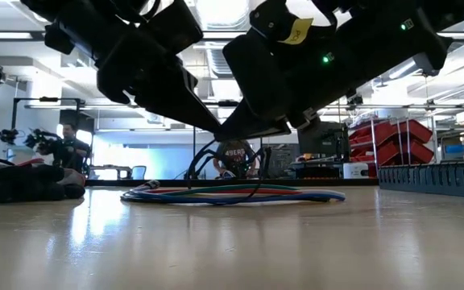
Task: Ziptie cables
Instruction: Wrap the colored cable wires with the black zip tie
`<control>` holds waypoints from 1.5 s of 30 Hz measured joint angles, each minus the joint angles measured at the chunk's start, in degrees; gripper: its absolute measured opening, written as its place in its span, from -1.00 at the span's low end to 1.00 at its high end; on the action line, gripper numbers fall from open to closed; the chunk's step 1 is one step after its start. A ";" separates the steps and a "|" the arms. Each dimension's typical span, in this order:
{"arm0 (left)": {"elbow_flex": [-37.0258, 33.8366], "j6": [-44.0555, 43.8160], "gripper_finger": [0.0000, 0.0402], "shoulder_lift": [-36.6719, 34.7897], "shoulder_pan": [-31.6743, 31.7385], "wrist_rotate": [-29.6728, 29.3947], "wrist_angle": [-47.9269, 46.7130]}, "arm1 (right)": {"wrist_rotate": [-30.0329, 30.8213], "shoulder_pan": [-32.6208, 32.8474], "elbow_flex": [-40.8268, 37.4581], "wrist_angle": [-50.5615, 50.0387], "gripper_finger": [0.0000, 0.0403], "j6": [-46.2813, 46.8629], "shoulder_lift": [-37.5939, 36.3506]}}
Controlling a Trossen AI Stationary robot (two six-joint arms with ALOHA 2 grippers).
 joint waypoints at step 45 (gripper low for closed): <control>-19.54 -2.88 -0.21 5.07 0.60 6.07 46.31 | -1.06 1.02 0.06 -1.44 -0.99 1.45 -0.11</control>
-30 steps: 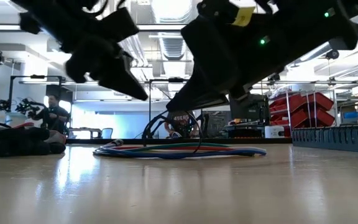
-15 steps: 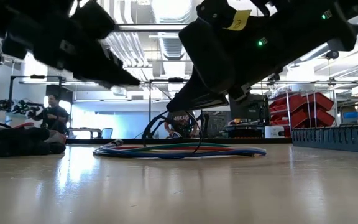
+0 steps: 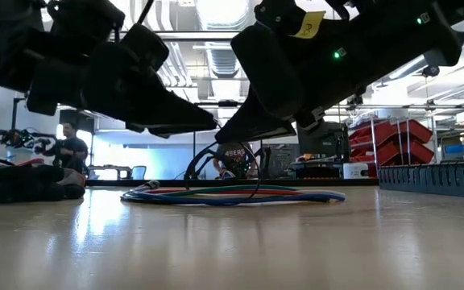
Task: Ziptie cables
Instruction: Wrap the colored cable wires with the black zip tie
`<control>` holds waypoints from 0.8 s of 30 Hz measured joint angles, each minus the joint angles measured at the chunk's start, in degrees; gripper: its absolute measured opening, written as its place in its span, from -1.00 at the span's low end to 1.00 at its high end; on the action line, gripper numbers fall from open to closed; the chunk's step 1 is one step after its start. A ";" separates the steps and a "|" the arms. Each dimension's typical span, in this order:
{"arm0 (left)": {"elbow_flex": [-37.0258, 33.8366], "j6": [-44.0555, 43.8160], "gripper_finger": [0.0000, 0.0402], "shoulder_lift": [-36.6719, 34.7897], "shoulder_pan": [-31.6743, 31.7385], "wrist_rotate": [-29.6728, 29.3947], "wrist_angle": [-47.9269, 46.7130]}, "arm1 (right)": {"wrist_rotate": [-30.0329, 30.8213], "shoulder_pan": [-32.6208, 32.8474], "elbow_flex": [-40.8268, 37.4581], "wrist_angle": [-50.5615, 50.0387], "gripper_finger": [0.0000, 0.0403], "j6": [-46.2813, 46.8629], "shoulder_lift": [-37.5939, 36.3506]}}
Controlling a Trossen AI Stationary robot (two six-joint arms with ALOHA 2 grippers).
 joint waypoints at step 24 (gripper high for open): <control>1.56 -2.38 -0.99 7.62 0.17 0.86 10.35 | 0.37 -0.07 -0.07 0.49 -0.99 -1.10 -0.02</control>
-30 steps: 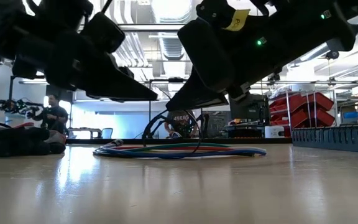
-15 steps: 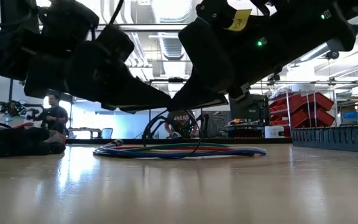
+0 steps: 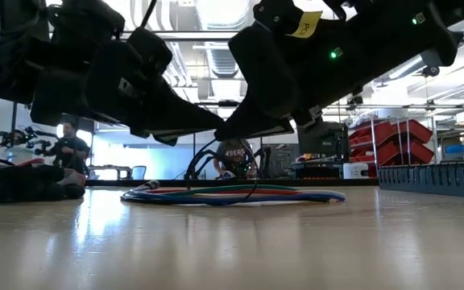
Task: Ziptie cables
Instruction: Wrap the colored cable wires with the black zip tie
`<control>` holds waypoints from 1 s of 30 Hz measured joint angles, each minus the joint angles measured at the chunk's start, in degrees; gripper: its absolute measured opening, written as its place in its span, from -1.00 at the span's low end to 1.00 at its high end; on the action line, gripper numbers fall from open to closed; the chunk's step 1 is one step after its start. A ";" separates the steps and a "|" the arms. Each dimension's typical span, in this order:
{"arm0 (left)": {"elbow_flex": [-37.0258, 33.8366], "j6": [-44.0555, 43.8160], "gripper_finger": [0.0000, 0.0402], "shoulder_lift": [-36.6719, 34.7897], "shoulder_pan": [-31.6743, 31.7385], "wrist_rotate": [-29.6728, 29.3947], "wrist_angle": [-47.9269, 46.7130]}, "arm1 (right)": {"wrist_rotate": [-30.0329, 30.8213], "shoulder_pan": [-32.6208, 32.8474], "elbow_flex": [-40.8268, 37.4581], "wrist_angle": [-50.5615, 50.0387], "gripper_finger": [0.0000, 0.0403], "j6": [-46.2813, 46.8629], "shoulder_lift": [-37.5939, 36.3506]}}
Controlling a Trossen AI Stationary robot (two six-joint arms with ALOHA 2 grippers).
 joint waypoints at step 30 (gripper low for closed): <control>-23.83 3.02 -1.00 -36.01 -2.20 -0.40 -5.68 | -0.84 -1.09 0.07 -1.38 -0.99 1.46 -1.49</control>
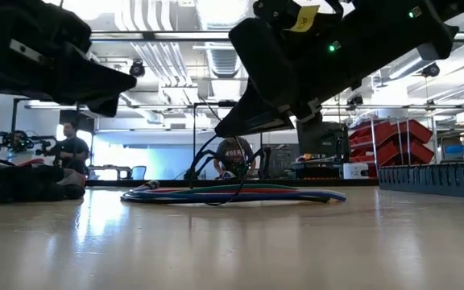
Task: Ziptie cables
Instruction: Wrap the colored cable wires with the black zip tie
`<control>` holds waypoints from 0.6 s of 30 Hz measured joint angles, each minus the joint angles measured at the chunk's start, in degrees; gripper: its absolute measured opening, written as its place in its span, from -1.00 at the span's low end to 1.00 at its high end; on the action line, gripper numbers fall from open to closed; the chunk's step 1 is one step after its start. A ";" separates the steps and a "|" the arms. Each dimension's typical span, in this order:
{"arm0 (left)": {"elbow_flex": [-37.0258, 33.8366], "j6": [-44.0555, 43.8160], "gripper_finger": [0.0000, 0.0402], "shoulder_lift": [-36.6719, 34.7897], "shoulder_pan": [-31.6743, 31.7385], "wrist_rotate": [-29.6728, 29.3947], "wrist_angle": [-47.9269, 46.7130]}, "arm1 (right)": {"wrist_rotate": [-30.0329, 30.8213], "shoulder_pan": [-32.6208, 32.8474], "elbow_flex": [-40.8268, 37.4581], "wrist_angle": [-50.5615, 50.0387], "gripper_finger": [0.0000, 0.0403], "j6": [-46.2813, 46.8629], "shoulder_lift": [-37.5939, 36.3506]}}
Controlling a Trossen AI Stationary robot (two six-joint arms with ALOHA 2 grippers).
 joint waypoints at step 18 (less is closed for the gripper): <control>7.05 -4.24 -0.95 9.96 -0.95 -0.51 0.08 | -1.46 0.02 0.00 0.52 -0.99 -1.65 -2.60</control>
